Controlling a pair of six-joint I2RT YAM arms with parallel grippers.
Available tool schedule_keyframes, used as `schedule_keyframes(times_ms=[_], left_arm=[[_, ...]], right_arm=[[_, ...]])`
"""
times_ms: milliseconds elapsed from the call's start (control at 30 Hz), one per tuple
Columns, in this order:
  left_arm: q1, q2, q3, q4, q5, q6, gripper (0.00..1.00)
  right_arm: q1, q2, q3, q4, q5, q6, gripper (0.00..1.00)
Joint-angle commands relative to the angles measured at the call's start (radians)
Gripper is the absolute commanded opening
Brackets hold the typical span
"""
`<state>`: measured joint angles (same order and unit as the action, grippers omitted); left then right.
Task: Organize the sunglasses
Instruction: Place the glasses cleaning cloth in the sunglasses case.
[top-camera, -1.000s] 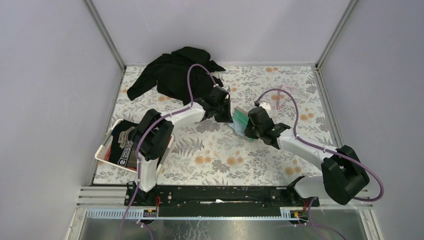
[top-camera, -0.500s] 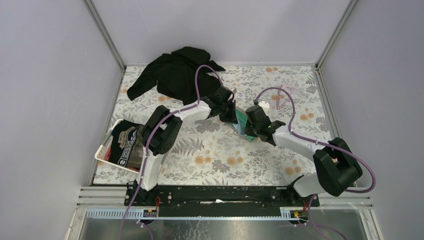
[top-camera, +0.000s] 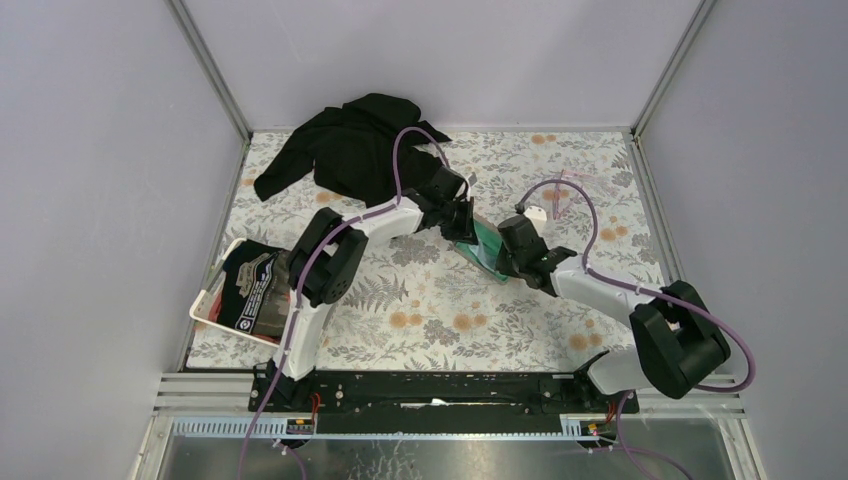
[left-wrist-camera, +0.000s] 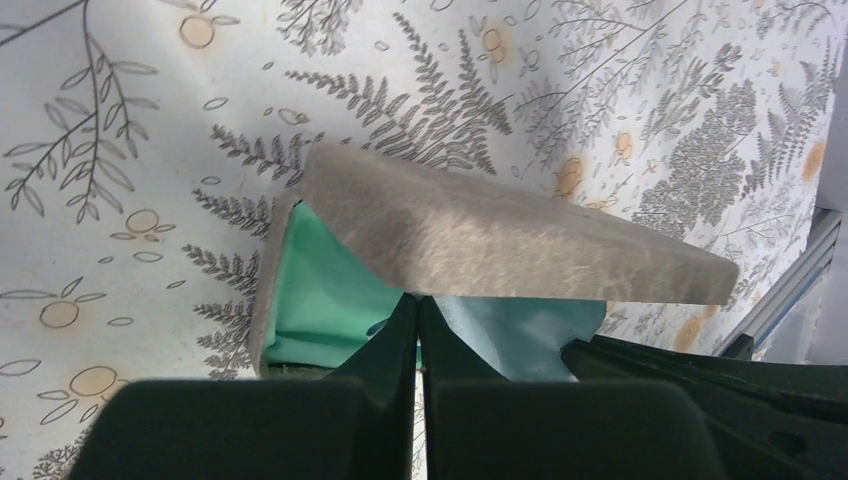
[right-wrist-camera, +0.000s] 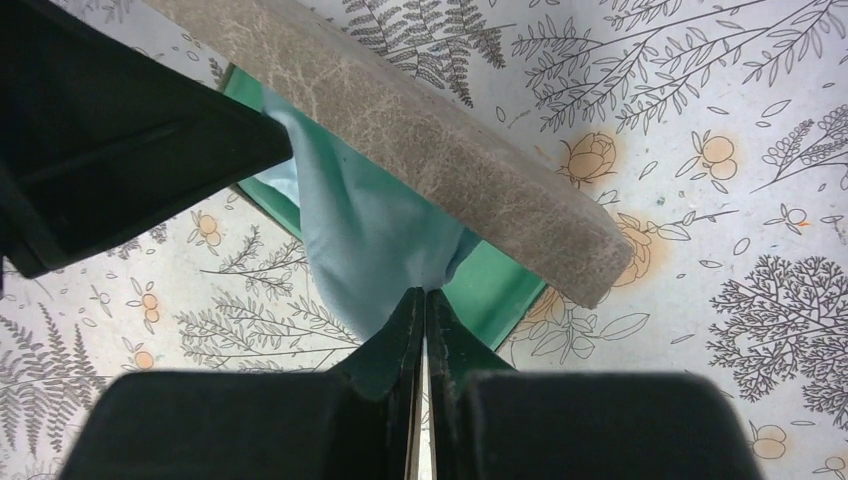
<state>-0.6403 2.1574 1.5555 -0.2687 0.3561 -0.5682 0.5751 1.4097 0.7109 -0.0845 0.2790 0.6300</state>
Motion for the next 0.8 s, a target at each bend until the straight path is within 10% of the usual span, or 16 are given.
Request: schedule_keyframes(times_ms=[0, 767], left_arm=[[0.006, 0.009, 0.068, -0.017, 0.044, 0.050, 0.00], [0.022, -0.047, 0.030, -0.011, 0.058, 0.056, 0.00]], right_arm=[[-0.006, -0.067, -0.007, 0.025, 0.039, 0.016, 0.00], [-0.005, -0.134, 0.020, -0.002, 0.051, 0.002, 0.00]])
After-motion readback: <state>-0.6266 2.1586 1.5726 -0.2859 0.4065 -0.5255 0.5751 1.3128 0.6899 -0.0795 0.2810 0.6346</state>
